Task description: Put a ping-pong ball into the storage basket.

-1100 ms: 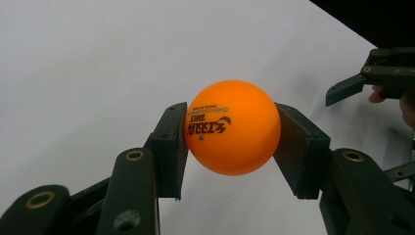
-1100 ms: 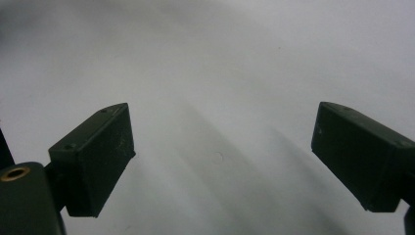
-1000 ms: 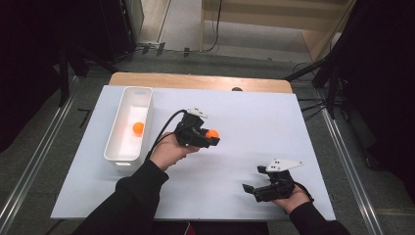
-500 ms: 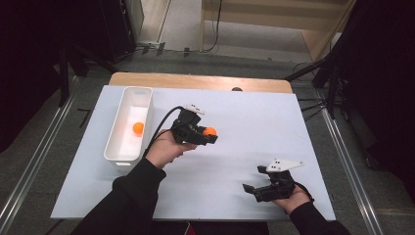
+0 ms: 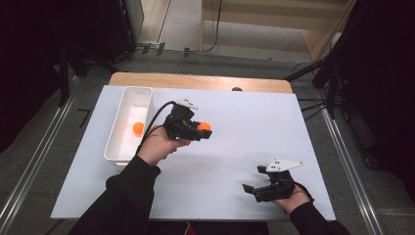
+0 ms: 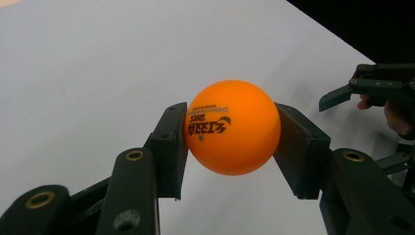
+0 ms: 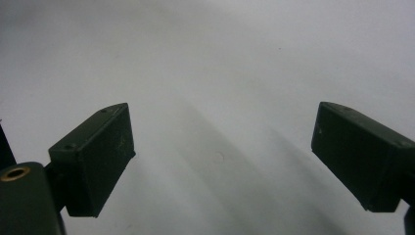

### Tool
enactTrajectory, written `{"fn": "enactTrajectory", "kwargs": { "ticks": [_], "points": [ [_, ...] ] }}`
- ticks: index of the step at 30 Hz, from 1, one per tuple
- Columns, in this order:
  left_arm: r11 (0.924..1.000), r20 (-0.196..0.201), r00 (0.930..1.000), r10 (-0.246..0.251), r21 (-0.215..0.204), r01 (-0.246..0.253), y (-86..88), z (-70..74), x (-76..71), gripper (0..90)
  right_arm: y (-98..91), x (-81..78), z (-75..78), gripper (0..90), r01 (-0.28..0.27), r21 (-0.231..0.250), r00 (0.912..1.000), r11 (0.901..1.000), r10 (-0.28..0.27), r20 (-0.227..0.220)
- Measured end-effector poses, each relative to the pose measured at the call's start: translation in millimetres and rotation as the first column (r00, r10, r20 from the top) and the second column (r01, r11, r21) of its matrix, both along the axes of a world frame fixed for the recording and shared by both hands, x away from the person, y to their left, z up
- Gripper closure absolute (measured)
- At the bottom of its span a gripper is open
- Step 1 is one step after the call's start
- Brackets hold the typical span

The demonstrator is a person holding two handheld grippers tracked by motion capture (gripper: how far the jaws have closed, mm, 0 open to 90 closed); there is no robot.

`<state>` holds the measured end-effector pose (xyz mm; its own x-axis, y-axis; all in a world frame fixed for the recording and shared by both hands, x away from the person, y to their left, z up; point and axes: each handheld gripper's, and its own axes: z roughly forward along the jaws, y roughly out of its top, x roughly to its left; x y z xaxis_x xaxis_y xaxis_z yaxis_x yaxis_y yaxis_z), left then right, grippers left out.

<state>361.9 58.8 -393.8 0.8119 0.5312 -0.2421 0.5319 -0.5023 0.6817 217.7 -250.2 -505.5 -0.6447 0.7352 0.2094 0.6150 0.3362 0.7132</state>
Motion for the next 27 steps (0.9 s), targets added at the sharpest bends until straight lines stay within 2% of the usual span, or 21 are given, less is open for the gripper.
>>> {"fn": "enactTrajectory", "kwargs": {
  "ticks": [11,18,25,27],
  "points": [
    [0.9998,-0.002,0.9999,0.011,-0.015,-0.011,9.7,7.1,2.3,50.5,0.0,0.1,0.0,7.3,-0.002,-0.001,1.0000,1.0000,0.002,0.000],
    [0.9998,0.002,0.9998,0.020,0.000,-0.020,16.9,11.9,4.2,50.5,0.0,0.1,0.0,7.3,-0.003,-0.002,1.0000,1.0000,0.003,0.000],
    [0.9988,0.020,0.9986,0.049,-0.007,-0.049,26.7,18.0,6.4,50.5,0.0,0.1,-0.1,7.3,-0.003,-0.003,1.0000,1.0000,0.003,0.000],
    [0.9979,0.034,0.9974,0.064,0.002,-0.064,29.8,19.7,7.3,50.5,0.1,0.2,-0.1,7.3,-0.004,-0.004,1.0000,1.0000,0.004,0.001]
  ]
}}
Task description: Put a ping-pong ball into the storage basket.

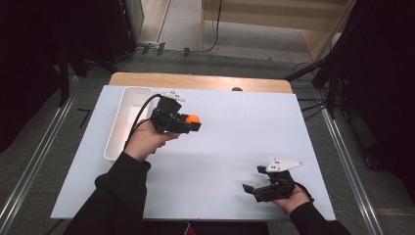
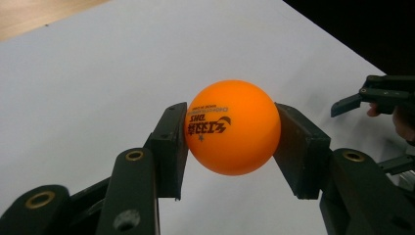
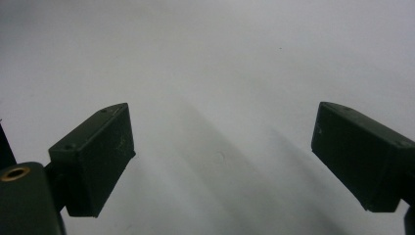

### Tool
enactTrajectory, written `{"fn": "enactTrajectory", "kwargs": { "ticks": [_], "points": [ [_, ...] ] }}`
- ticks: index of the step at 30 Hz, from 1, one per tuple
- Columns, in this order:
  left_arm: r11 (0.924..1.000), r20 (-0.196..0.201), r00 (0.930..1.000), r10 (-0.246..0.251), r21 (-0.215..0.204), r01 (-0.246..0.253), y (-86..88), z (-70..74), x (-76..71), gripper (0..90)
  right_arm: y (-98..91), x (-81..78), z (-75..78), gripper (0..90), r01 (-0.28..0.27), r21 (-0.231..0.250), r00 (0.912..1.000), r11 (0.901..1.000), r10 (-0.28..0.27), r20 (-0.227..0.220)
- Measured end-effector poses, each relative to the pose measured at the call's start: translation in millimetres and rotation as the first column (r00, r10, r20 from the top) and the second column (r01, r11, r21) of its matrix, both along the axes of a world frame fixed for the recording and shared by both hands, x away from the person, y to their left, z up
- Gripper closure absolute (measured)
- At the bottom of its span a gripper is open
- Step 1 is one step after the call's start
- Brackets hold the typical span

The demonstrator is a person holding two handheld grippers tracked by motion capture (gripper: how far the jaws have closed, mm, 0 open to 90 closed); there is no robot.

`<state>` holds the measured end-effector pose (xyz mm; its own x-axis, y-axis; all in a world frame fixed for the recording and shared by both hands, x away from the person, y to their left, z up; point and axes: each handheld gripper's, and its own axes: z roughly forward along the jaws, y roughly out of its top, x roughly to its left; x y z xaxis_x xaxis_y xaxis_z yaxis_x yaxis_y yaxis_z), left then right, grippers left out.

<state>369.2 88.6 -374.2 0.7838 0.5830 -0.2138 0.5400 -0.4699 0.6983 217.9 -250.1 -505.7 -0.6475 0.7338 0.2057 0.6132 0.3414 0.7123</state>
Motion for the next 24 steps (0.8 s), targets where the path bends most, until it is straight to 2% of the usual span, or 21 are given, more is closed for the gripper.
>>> {"fn": "enactTrajectory", "kwargs": {
  "ticks": [12,17,24],
  "points": [
    [0.9994,0.006,0.9994,0.033,-0.004,-0.033,14.1,3.4,5.6,50.6,0.0,0.0,0.1,7.3,0.000,0.001,1.0000,1.0000,0.000,-0.001],
    [0.9984,0.016,0.9985,0.052,0.023,-0.052,18.7,4.6,7.2,50.6,0.0,0.0,0.0,7.3,0.000,0.000,1.0000,1.0000,0.000,0.000],
    [0.9968,0.012,0.9969,0.078,0.017,-0.078,29.1,6.8,11.1,50.5,0.0,0.0,0.0,7.3,-0.001,0.000,1.0000,1.0000,0.001,0.000]
  ]
}}
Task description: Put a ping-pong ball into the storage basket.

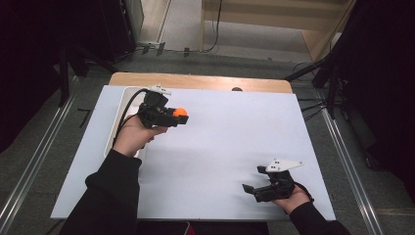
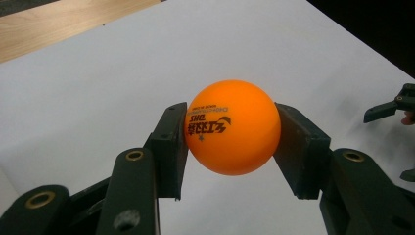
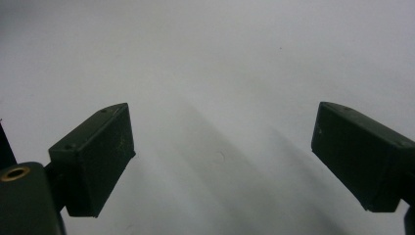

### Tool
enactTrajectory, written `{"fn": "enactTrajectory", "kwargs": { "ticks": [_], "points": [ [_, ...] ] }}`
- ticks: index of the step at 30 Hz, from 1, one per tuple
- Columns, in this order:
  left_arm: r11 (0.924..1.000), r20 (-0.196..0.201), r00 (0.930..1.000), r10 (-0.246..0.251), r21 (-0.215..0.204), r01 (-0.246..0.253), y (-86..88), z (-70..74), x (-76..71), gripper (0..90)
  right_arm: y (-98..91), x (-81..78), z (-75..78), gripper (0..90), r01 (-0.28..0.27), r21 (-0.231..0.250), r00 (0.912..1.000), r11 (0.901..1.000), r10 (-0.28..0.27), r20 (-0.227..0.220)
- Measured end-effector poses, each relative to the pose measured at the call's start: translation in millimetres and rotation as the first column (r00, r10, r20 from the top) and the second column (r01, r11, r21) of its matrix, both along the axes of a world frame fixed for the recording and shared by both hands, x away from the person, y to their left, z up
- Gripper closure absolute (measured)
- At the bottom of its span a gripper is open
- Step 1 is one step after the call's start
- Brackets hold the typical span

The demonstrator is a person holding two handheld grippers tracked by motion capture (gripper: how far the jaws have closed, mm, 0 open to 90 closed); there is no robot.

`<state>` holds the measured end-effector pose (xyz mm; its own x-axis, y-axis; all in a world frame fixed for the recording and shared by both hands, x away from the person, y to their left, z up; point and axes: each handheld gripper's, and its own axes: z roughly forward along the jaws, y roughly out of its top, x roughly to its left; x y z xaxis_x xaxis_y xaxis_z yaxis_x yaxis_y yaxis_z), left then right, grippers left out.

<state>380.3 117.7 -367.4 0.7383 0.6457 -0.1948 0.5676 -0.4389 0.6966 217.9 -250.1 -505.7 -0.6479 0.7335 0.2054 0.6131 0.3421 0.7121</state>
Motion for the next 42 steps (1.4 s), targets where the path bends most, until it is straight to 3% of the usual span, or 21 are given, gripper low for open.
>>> {"fn": "enactTrajectory", "kwargs": {
  "ticks": [17,23,26,31,42],
  "points": [
    [0.9975,0.004,0.9975,0.071,-0.002,-0.071,23.6,1.0,9.4,50.5,0.0,-0.1,0.1,7.3,0.000,0.001,1.0000,1.0000,0.000,-0.001],
    [0.9955,0.022,0.9953,0.095,0.001,-0.095,30.8,4.6,10.2,50.5,0.0,0.0,0.0,7.3,0.000,0.000,1.0000,1.0000,0.000,-0.001],
    [0.9929,0.026,0.9925,0.119,-0.006,-0.119,34.7,6.4,10.0,50.5,0.0,-0.1,0.2,7.3,0.000,0.001,1.0000,1.0000,0.000,-0.001],
    [0.9874,0.045,0.9866,0.157,0.017,-0.158,44.8,9.0,10.3,50.5,-0.1,0.0,0.7,7.3,0.000,0.005,1.0000,1.0000,0.000,-0.002],
    [0.9799,0.046,0.9790,0.199,0.009,-0.199,60.0,9.2,9.6,50.5,1.7,3.6,1.3,7.3,-0.008,0.003,1.0000,1.0000,0.008,0.001]
  ]
}}
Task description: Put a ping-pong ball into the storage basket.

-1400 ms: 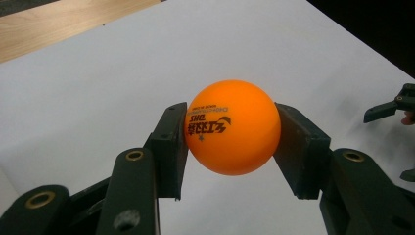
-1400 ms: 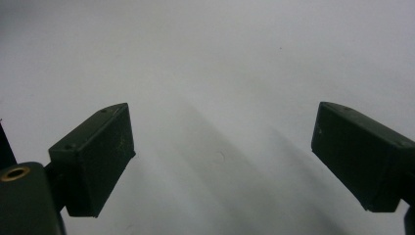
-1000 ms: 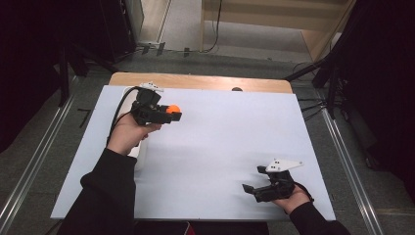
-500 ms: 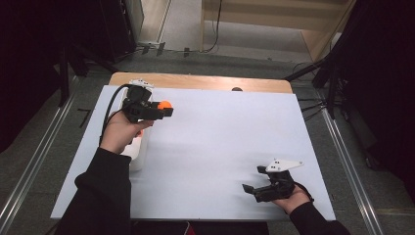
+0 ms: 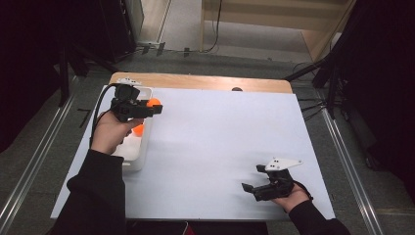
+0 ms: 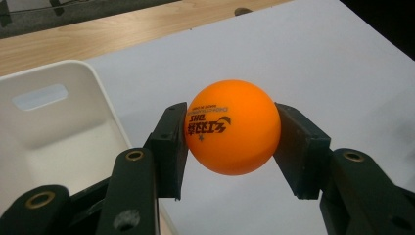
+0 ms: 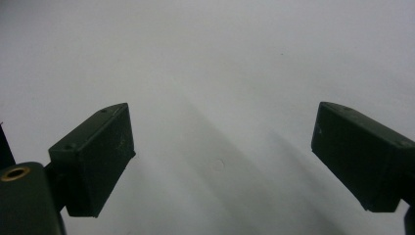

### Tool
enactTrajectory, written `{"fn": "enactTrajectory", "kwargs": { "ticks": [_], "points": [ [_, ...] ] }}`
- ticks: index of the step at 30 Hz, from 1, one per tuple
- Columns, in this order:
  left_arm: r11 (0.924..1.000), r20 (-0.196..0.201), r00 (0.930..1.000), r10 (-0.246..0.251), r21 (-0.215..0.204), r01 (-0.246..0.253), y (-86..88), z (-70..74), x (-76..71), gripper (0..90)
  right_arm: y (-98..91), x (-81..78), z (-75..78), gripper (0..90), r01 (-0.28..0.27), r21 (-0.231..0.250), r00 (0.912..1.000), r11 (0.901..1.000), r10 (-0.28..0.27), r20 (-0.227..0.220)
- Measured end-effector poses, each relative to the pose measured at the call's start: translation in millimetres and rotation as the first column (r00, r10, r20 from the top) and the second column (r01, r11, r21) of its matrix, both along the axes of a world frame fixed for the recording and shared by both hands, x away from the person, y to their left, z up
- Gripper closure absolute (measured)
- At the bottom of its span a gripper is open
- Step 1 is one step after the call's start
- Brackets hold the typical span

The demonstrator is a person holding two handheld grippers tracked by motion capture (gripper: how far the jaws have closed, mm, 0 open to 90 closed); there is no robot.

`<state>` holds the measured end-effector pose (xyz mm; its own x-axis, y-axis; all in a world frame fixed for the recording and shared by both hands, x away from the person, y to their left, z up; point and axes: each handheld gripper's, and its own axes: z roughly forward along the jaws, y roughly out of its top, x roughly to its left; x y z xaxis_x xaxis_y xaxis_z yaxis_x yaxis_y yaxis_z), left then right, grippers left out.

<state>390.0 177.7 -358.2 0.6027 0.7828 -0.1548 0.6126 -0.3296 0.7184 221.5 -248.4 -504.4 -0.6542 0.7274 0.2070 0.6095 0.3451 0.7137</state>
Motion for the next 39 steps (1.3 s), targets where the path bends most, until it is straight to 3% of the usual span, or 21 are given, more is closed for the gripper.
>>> {"fn": "enactTrajectory", "kwargs": {
  "ticks": [21,31,39],
  "points": [
    [0.9937,0.018,0.9938,0.110,-0.021,-0.110,22.6,-1.1,3.4,50.4,3.3,3.4,-0.2,7.3,-0.016,-0.004,0.9999,0.9999,0.016,0.005],
    [0.9821,0.042,0.9816,0.186,-0.038,-0.185,28.0,-1.2,5.6,50.4,3.5,3.2,0.0,7.3,-0.016,-0.002,0.9999,0.9999,0.016,0.005],
    [0.9728,0.049,0.9716,0.231,-0.021,-0.231,31.1,-7.7,9.8,50.4,3.8,3.3,0.1,7.3,-0.015,-0.002,0.9999,0.9999,0.015,0.003]
  ]
}}
